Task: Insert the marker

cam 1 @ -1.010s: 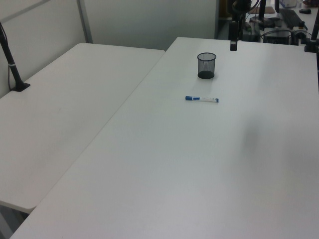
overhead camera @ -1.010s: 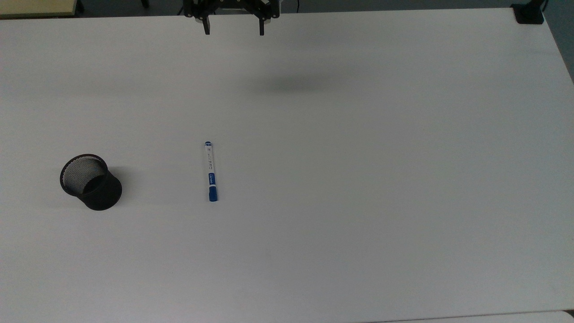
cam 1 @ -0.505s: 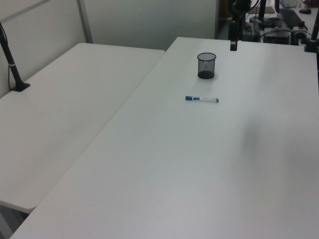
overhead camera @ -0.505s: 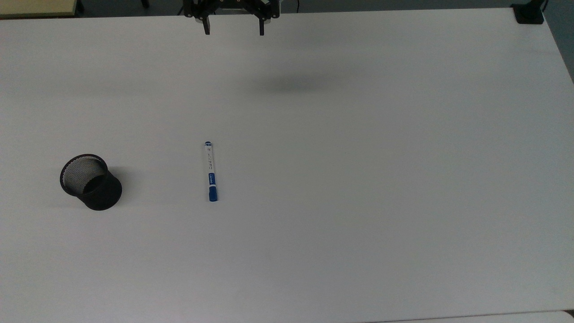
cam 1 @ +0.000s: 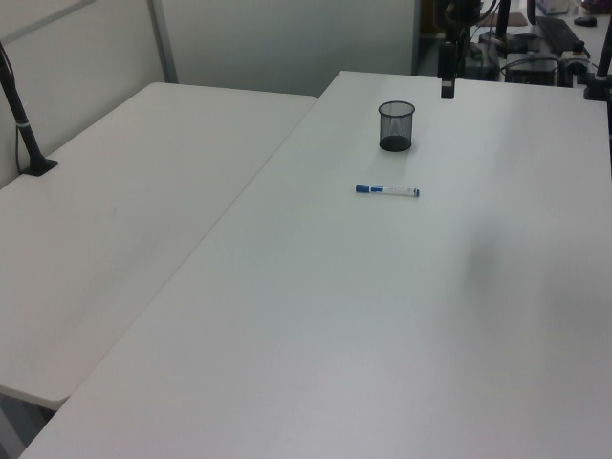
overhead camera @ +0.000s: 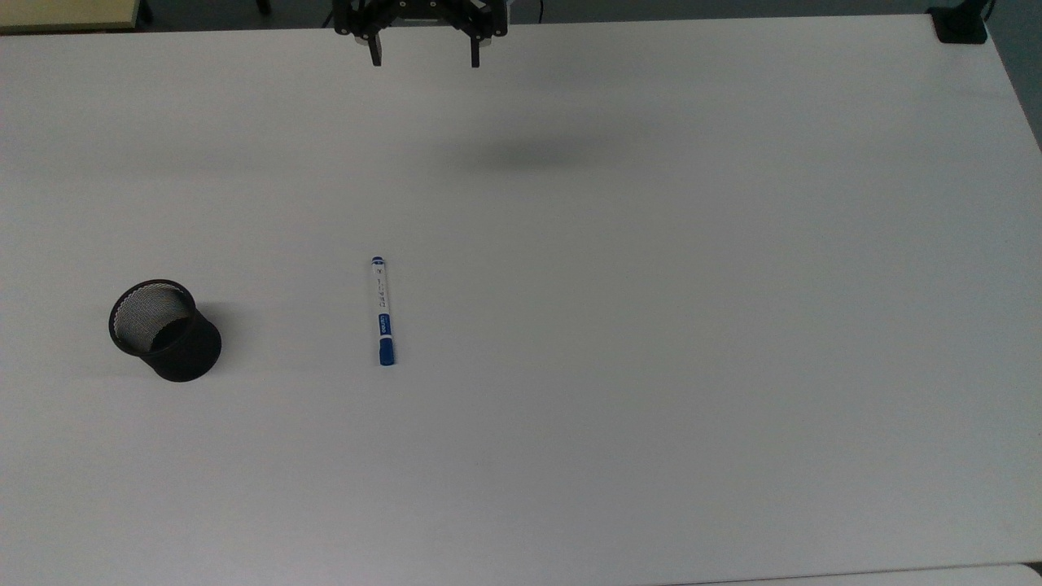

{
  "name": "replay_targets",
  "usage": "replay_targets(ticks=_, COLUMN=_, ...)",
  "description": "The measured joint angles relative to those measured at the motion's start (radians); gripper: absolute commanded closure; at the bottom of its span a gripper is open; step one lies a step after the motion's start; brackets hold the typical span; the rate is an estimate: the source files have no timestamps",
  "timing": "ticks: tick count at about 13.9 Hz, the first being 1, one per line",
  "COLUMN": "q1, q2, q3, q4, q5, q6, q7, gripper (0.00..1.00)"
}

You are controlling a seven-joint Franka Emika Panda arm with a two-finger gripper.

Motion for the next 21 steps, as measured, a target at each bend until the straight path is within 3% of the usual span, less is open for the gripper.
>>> replay_targets(ticks=10, q1=-0.01, q2=0.118, q3=-0.015, q4=0.005, q5=-0.001, q6=0.222, q7=0.0, gripper=0.0)
replay_targets(ticks=21, q1=-0.078, q2=0.383, q3=-0.02, q4=0.032, q5=-0.001, q6=0.585, q7=-0.003, gripper=0.02)
